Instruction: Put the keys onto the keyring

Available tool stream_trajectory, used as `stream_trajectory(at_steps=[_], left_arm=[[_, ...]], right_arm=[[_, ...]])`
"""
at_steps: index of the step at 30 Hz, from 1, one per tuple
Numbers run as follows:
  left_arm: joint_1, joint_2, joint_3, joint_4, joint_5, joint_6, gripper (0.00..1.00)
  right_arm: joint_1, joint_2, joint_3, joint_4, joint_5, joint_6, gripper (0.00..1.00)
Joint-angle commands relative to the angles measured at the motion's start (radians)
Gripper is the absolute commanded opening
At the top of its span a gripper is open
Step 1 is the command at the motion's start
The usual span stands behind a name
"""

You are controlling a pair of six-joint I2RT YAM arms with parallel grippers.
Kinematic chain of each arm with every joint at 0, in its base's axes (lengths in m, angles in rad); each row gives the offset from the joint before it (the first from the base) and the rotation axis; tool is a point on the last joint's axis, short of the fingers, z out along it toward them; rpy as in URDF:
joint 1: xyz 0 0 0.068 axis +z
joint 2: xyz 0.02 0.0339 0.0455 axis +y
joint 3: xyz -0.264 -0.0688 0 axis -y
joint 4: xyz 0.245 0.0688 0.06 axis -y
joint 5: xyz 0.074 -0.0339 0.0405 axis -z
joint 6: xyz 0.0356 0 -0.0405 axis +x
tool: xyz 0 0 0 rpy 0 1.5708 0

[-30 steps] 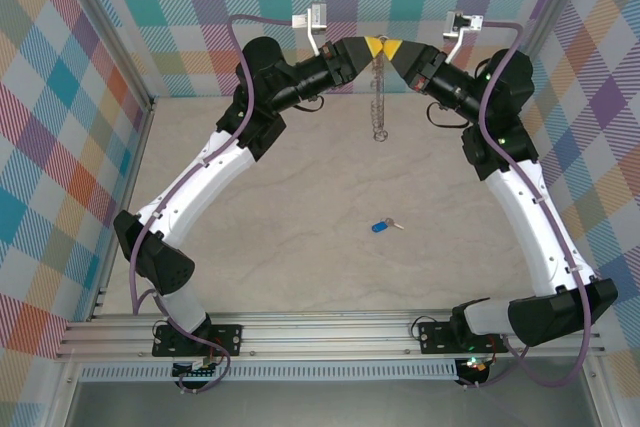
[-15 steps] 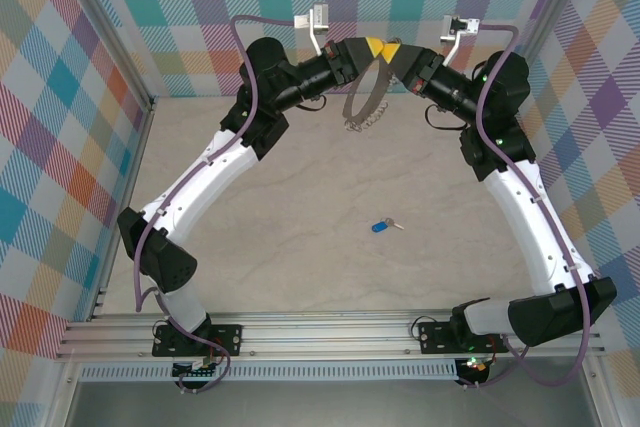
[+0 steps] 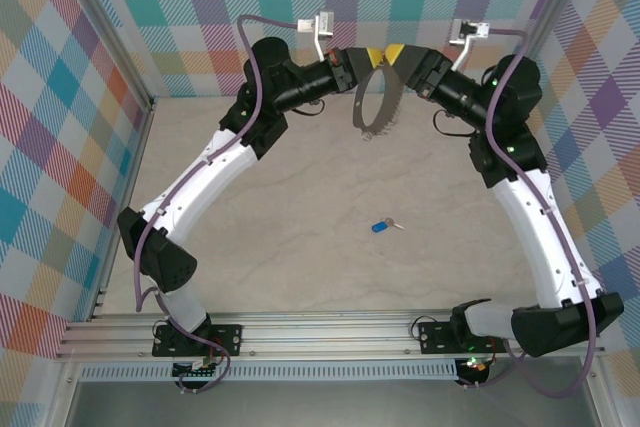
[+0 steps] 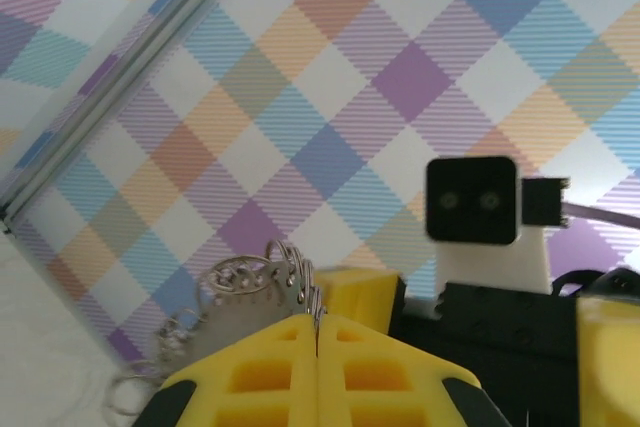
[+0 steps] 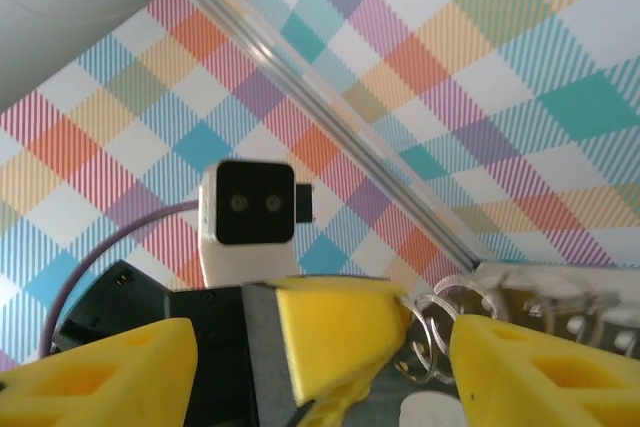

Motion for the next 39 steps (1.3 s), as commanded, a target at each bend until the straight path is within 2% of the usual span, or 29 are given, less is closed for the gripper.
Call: stream_trajectory(at_steps=[1, 7, 12, 16, 23, 27, 32, 39], left_arm=[[0.020, -0.056, 0.054, -0.066, 0.098, 0.122, 0.00], [0.028, -0.041, 0.177, -0.322, 0.174, 0.329, 0.00], [0.032, -0.028, 0.230, -0.433, 0.199, 0.396, 0.00], [0.035, -0.032, 0.229, -0.426, 0.186, 0.389, 0.00], [0.036, -0.033, 0.224, -0.393, 0.073, 0.294, 0.00], [0.035, -0.036, 0.209, -0.329, 0.011, 0.217, 0.00], [0.034, -0.044, 0.188, -0.310, -0.089, 0.152, 0.00], [0.032, -0.042, 0.184, -0.285, -0.107, 0.132, 0.00]], right_arm=[[-0.027, -0.034, 0.010, -0.057, 0.015, -0.041, 0.75], [-0.037, -0.035, 0.026, -0.114, -0.061, -0.069, 0.79], [-0.037, -0.018, 0.024, -0.078, -0.203, -0.039, 0.74], [-0.036, -0.021, 0.009, -0.030, -0.279, -0.001, 0.64], [-0.035, -0.054, -0.010, -0.038, -0.283, 0.012, 0.50], [-0.028, -0.061, -0.031, -0.026, -0.255, 0.031, 0.49], [-0.027, -0.086, -0.048, -0.065, -0.107, 0.009, 0.52], [-0.012, -0.023, -0.015, 0.052, -0.177, 0.088, 0.48]])
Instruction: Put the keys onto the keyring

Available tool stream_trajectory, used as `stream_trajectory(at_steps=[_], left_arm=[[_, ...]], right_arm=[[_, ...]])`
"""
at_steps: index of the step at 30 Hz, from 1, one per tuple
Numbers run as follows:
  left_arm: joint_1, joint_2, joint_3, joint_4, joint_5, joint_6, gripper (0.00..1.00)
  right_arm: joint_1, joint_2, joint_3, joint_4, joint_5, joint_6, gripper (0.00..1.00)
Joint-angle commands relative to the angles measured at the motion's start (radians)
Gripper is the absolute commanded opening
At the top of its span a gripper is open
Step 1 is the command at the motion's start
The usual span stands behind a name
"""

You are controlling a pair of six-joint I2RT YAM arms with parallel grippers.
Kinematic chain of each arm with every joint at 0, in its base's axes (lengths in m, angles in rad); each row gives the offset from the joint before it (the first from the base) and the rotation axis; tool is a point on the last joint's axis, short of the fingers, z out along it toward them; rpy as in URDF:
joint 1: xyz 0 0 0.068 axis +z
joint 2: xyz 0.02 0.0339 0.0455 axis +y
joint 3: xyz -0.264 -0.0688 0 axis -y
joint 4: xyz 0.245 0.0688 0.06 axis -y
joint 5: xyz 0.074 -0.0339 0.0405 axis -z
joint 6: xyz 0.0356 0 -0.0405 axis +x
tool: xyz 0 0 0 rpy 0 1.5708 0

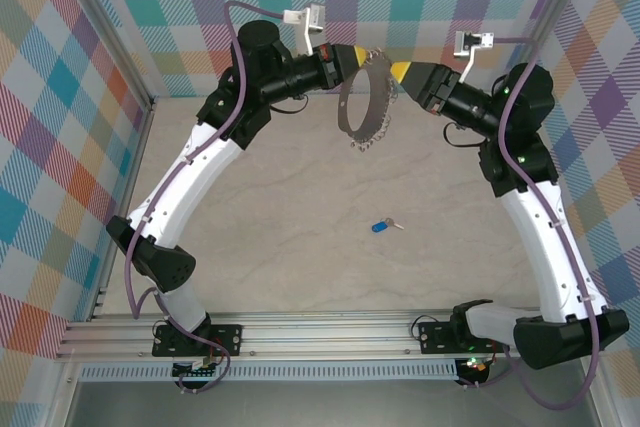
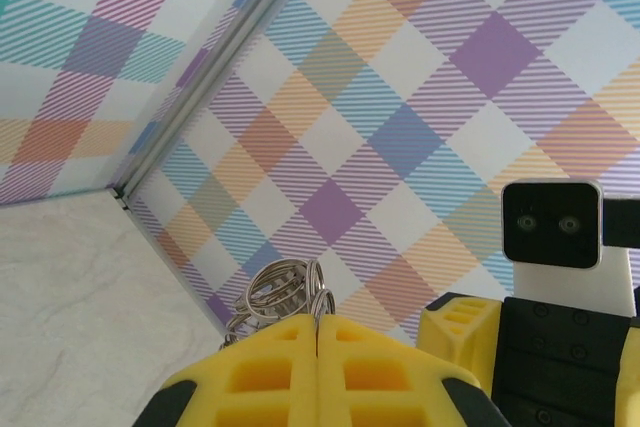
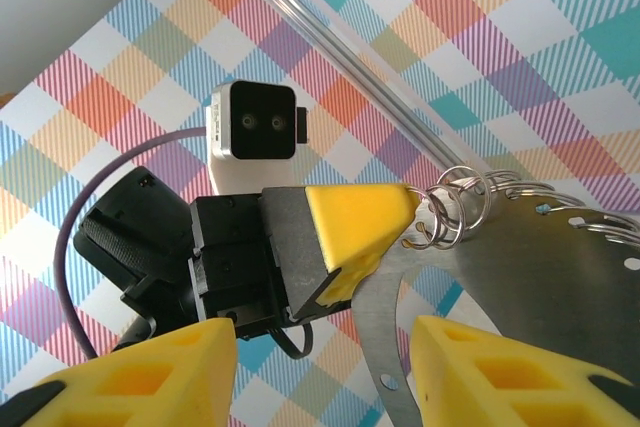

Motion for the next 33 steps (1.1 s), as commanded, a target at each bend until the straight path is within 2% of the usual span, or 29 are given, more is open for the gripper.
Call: stream_trajectory(at_steps=[1, 9, 23, 33], left_arm=[[0.005, -0.035, 0.002, 0.075, -0.025, -0.029, 0.00], [0.003, -0.029, 0.005, 0.093, -0.011, -0.043, 0.00], [-0.001, -0.047, 0.001, 0.117, 0.013, -0.052, 0.00], [-0.003, -0.054, 0.002, 0.143, 0.044, -0.070, 0.00]], right_arm=[[0.018, 0.033, 0.037, 0.079, -0.022, 0.040, 0.48], [0.064, 0.105, 0.103, 0.110, -0.009, 0.031, 0.44], [0.066, 0.140, 0.124, 0.102, 0.041, 0.006, 0.41], [0.074, 0.172, 0.129, 0.118, 0.028, 0.023, 0.41]])
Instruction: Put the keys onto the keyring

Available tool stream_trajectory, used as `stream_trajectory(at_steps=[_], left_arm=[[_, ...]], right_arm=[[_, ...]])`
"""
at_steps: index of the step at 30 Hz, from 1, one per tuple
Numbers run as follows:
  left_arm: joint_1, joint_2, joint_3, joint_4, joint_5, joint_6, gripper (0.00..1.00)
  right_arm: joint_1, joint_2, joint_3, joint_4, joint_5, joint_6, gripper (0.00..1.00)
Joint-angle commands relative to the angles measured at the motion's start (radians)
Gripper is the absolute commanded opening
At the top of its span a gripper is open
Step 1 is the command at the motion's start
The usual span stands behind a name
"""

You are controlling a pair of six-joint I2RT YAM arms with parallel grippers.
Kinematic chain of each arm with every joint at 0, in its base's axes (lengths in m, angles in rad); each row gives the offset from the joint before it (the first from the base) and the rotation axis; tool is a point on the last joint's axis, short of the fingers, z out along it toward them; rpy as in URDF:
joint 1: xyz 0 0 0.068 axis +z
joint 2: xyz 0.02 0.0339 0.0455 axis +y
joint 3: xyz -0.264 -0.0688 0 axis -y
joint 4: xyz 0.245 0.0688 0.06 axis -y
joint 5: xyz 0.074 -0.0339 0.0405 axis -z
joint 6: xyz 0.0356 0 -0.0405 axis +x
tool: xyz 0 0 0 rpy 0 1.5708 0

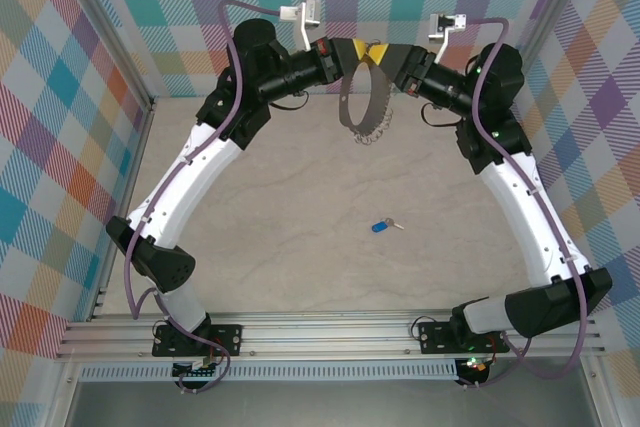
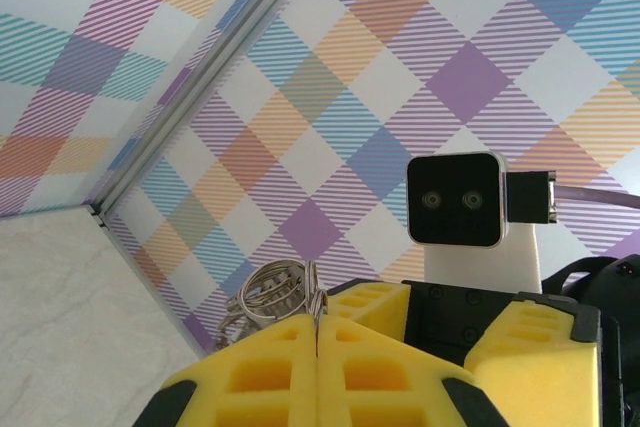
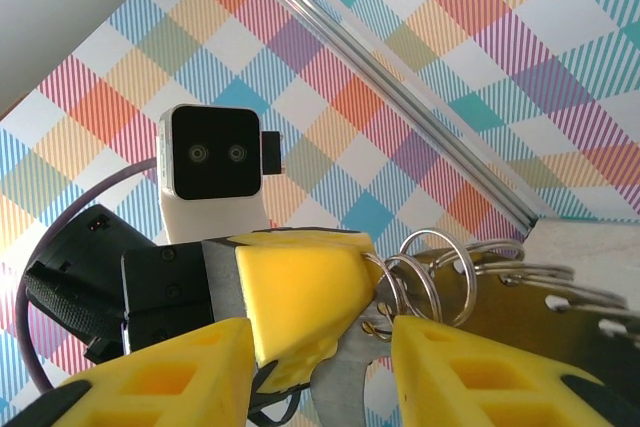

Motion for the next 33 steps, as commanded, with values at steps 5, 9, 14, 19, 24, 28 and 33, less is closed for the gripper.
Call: stream_trajectory(at_steps=[5, 9, 14, 19, 24, 28, 33], left_arm=[[-0.003, -0.052, 0.003, 0.087, 0.044, -0.017, 0.00], [-0.005, -0.048, 0.003, 0.088, 0.057, -0.020, 0.00], [-0.006, -0.042, 0.004, 0.085, 0.071, -0.024, 0.00], [-0.007, -0.040, 0.001, 0.085, 0.070, -0.022, 0.00], [-0.007, -0.043, -0.003, 0.083, 0.063, -0.016, 0.00], [-0.006, -0.045, -0.004, 0.081, 0.065, -0.016, 0.00], [-0.006, -0.048, -0.007, 0.085, 0.069, -0.015, 0.00]], right_arm=[[0.021, 0.023, 0.034, 0.044, -0.006, -0.003, 0.40], [0.031, 0.037, 0.051, 0.051, -0.021, -0.005, 0.36], [0.039, 0.055, 0.075, 0.061, -0.043, -0.007, 0.32], [0.041, 0.058, 0.082, 0.053, -0.040, -0.017, 0.25], [0.036, 0.027, 0.079, -0.037, 0.012, -0.084, 0.29], [0.025, 0.010, 0.077, -0.061, 0.038, -0.105, 0.32], [0.006, -0.005, 0.074, -0.073, 0.060, -0.113, 0.32]])
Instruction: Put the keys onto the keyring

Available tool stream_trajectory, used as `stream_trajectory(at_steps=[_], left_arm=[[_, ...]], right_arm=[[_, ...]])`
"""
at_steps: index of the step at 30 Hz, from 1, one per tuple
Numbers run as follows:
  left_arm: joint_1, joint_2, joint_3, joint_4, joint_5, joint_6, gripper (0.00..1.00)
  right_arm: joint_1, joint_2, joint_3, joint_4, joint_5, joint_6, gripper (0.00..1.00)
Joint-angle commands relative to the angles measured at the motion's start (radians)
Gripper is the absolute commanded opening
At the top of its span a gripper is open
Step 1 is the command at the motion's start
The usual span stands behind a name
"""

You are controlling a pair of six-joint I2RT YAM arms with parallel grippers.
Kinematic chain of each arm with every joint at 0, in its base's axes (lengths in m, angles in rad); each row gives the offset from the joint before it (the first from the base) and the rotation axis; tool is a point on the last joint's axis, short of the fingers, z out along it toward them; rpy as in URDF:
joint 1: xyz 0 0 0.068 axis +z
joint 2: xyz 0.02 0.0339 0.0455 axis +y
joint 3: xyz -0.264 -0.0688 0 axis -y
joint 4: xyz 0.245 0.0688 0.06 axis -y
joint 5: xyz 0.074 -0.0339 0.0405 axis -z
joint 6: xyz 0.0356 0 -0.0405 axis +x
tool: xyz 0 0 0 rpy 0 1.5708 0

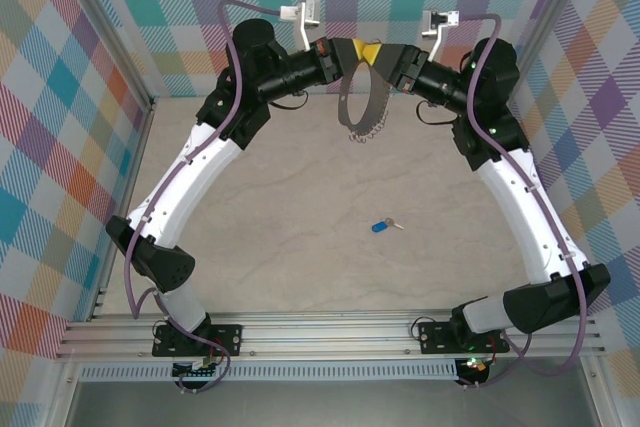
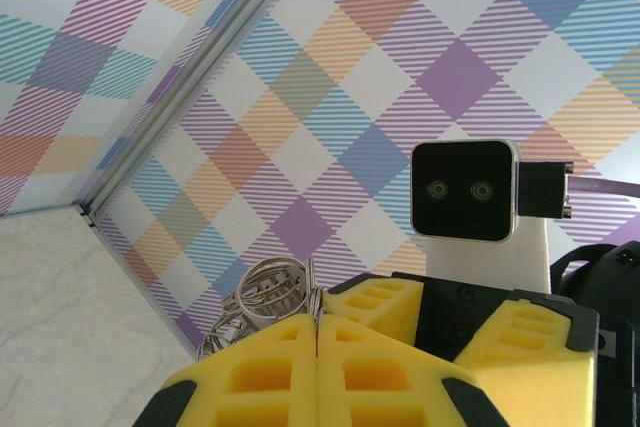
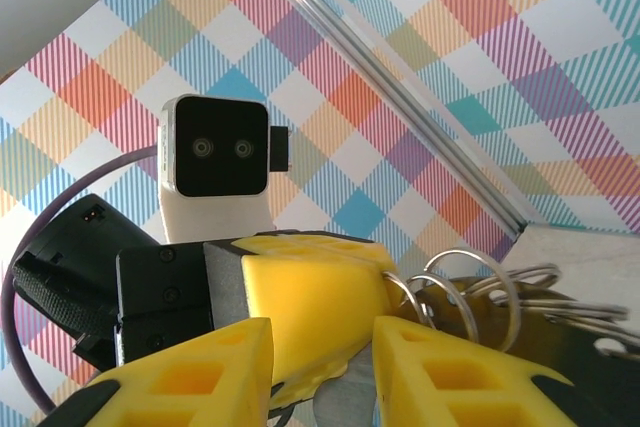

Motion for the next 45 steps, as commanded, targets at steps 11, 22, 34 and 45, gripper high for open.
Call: stream_trajectory(at_steps=[11, 22, 34, 45], left_arm=[[-0.008, -0.062, -0.004, 0.076, 0.053, -0.007, 0.00], [-0.008, -0.096, -0.050, 0.160, 0.089, -0.018, 0.00], [-0.008, -0.116, -0.088, 0.207, 0.085, -0.038, 0.00], [-0.008, -0.128, -0.100, 0.134, -0.016, -0.018, 0.00]], right_arm=[[-0.024, -0.029, -0.004, -0.009, 0.041, -0.018, 0.32], [-0.024, -0.018, -0.037, 0.015, 0.032, 0.019, 0.31], [0.006, 0.027, -0.025, 0.085, -0.057, 0.081, 0.35], [-0.005, -0.064, -0.065, -0.013, 0.039, 0.024, 0.35]])
